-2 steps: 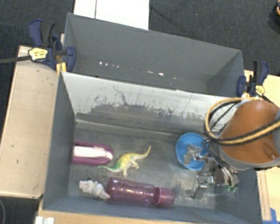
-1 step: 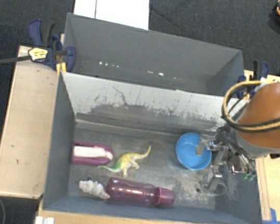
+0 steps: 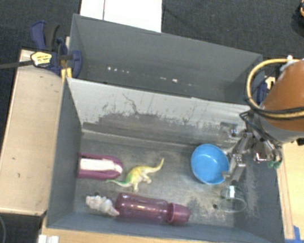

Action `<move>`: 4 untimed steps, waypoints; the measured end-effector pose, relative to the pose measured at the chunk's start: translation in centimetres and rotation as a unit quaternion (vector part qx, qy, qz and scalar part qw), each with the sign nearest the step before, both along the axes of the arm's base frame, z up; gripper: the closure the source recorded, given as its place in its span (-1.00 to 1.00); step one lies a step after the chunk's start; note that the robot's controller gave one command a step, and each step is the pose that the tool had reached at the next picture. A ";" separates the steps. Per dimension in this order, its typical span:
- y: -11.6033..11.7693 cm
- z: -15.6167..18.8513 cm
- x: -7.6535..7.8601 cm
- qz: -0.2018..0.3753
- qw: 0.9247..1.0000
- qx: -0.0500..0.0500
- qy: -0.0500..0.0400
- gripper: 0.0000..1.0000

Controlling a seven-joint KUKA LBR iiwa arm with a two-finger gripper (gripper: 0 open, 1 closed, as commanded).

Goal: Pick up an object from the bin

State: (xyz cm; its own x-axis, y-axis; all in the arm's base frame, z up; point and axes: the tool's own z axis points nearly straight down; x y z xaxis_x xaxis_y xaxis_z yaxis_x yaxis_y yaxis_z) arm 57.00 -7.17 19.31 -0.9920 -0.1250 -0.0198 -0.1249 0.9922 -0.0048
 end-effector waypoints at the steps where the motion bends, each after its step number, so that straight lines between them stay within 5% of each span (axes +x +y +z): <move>1: -1.0 -5.4 1.1 -0.022 1.000 0.001 0.001 -1.00; 3: 1.4 -10.2 -2.1 -0.066 0.998 0.003 -0.001 -1.00; 4: -0.2 -12.0 -0.1 -0.100 0.995 0.002 0.002 1.00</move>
Offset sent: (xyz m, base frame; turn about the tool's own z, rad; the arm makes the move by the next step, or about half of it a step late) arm -0.0156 0.0264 -0.0747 0.1559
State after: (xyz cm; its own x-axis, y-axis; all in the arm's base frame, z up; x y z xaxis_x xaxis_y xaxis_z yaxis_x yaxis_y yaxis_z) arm 56.85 -7.37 7.28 -0.9971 0.0748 -0.0155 0.0748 0.9972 -0.0001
